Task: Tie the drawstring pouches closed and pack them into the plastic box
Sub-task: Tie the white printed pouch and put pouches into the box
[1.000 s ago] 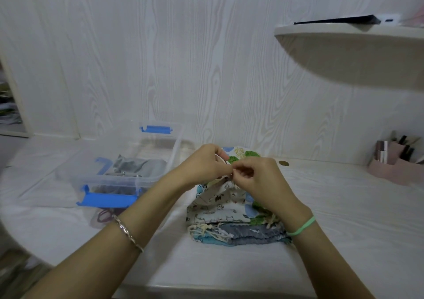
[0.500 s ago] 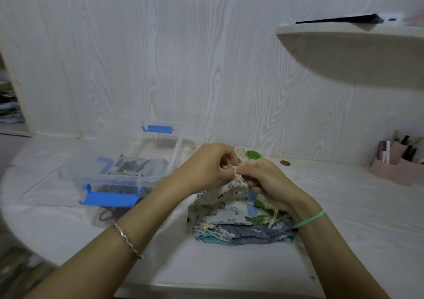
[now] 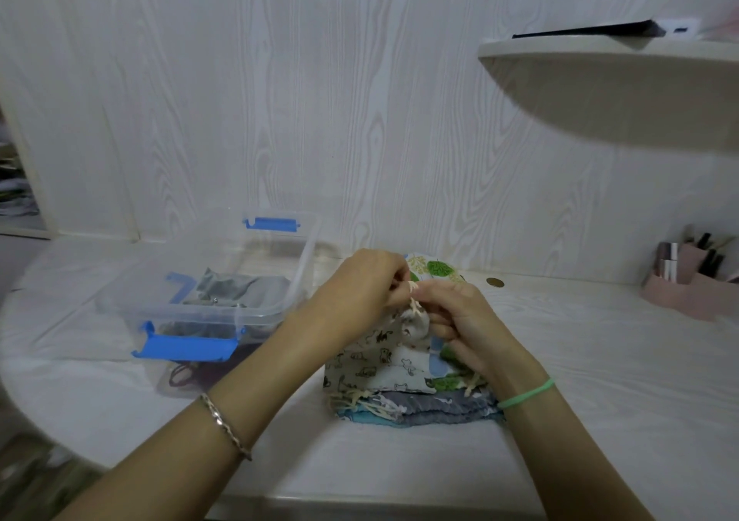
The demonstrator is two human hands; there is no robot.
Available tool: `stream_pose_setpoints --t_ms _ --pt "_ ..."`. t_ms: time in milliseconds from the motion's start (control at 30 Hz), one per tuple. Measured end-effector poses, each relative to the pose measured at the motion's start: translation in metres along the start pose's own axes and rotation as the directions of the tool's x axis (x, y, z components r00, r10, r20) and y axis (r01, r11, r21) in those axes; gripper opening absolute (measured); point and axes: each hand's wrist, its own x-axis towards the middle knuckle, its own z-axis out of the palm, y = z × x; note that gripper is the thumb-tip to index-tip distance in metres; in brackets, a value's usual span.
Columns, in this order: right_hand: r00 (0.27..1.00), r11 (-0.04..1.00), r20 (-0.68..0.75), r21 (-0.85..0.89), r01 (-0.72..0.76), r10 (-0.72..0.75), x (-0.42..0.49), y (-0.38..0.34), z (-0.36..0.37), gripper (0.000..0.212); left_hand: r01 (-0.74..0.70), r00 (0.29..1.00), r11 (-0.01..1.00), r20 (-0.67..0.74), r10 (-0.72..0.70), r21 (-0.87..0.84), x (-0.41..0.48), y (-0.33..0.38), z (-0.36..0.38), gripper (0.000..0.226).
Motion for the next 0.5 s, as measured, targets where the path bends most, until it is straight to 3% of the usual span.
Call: stream_pose_setpoints --t_ms 100,233,333,433,500 --pt "0.992 0.987 -0.087 -0.145 0.074 -0.087 -0.004 -0.004 0.003 0.012 0.026 1.0 0.991 -0.003 -0.026 -0.129 -0.004 0.001 0.0 0.014" --pt "0.986 0.988 -0.132 -0.135 0.082 -0.099 -0.011 -0.011 0.004 0.01 0.157 0.987 0.904 0.071 -0.141 -0.398 -0.006 0.0 0.001 0.023" --pt "0.97 0.973 -0.163 -0.177 0.149 -0.179 -0.014 -0.014 0.005 0.007 0.327 0.945 0.722 0.19 -0.268 -0.61 -0.004 0.001 0.001 0.029" --pt "0.895 0.875 -0.224 -0.395 0.279 -0.387 -0.014 -0.012 0.006 0.004 0.507 0.856 0.467 0.362 -0.368 -0.724 -0.002 0.002 0.0 0.026" --pt "0.861 0.8 -0.206 -0.514 0.309 -0.465 -0.013 -0.008 0.006 0.011 0.549 0.827 0.374 0.423 -0.37 -0.747 -0.002 0.002 0.0 0.023"
